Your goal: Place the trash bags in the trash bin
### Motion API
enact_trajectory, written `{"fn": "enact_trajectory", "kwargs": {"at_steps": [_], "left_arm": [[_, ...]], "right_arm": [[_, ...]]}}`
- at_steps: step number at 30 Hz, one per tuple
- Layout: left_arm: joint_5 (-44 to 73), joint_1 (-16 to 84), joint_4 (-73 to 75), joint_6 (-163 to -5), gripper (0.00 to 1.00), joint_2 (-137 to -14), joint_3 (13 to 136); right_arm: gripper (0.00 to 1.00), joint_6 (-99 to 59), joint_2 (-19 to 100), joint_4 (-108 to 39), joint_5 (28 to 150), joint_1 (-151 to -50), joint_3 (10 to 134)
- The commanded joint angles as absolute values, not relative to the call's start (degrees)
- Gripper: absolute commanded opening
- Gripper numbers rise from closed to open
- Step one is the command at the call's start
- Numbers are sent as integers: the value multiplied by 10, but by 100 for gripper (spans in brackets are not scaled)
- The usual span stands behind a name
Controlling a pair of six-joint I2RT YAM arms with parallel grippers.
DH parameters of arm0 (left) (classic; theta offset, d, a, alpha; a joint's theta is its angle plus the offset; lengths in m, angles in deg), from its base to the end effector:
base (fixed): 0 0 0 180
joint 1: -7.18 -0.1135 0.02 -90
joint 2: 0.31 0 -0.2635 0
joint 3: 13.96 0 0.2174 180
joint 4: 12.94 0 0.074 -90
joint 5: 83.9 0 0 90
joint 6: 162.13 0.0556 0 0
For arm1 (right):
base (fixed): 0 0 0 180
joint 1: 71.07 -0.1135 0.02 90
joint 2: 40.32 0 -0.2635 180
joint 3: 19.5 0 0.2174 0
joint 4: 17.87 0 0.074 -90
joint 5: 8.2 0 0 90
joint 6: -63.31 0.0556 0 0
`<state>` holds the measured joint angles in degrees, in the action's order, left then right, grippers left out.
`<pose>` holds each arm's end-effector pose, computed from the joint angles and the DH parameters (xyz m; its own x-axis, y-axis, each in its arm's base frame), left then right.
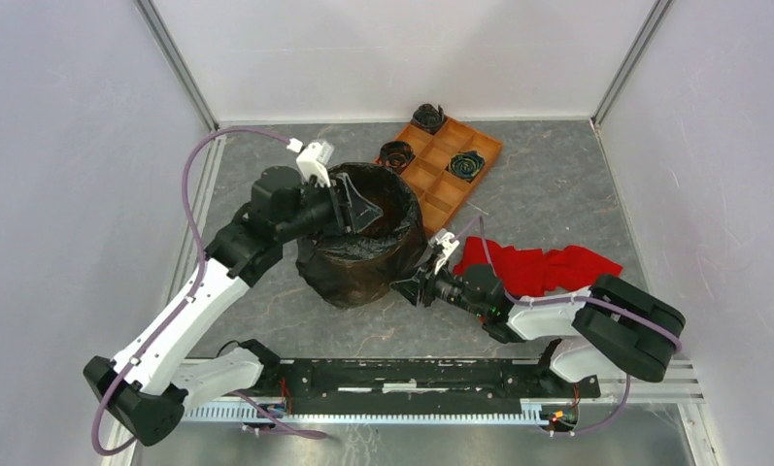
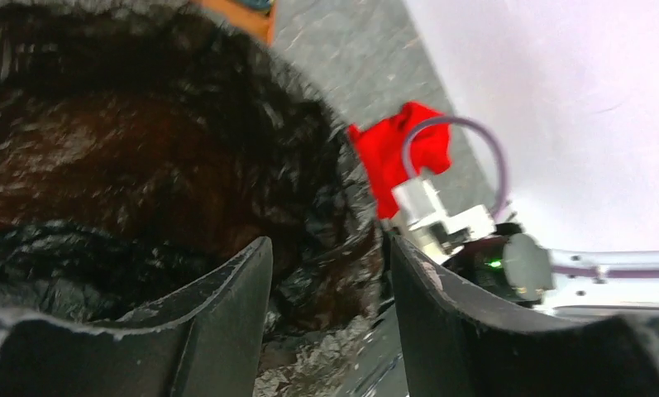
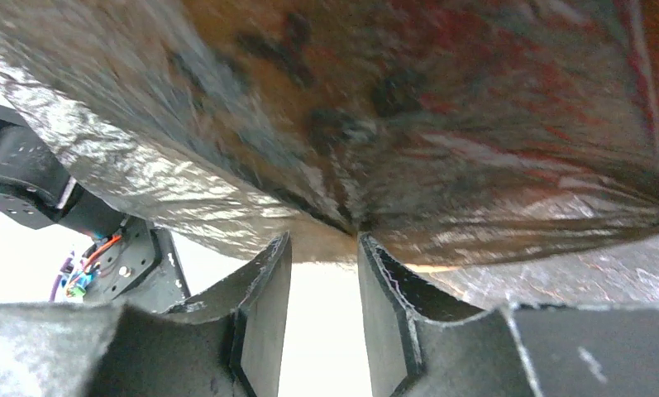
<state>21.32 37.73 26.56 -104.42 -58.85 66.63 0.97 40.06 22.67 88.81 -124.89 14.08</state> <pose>0.1698 -0.1172 0.3816 -0.5955 -0.2471 -0.7644 0.4590 0.6763 -0.5762 0.1440 0.2084 0.2007 -0.4622 0.1486 -0.8743 -0.7431 0.4731 0.4732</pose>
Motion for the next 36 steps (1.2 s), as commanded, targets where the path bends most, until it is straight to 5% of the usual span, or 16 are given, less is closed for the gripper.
{"fn": "enact_trajectory", "kwargs": {"at_steps": [1,6,15,23,31,36], "left_arm": [[52,415,279,-988,58,-591,647],[-27,417,287,-929,48,-644,633],[35,424,260,-917,52,-805,638],[125,466,172,-974,68,-824,625],[-35,462,263,-935,89,-714,636],[-57,462,289,-944,100,-644,627]], "right_arm": [[41,21,389,289,839,-1246,109],[44,-21,294,133,807,-1246,87],[53,-116,106,-121,687,-1244,103],[55,-132,83,-150,672,-1243,104],[57,-124,98,-165,707,-1236,138],[72,-154,120,-192,720,-1201,171]]}}
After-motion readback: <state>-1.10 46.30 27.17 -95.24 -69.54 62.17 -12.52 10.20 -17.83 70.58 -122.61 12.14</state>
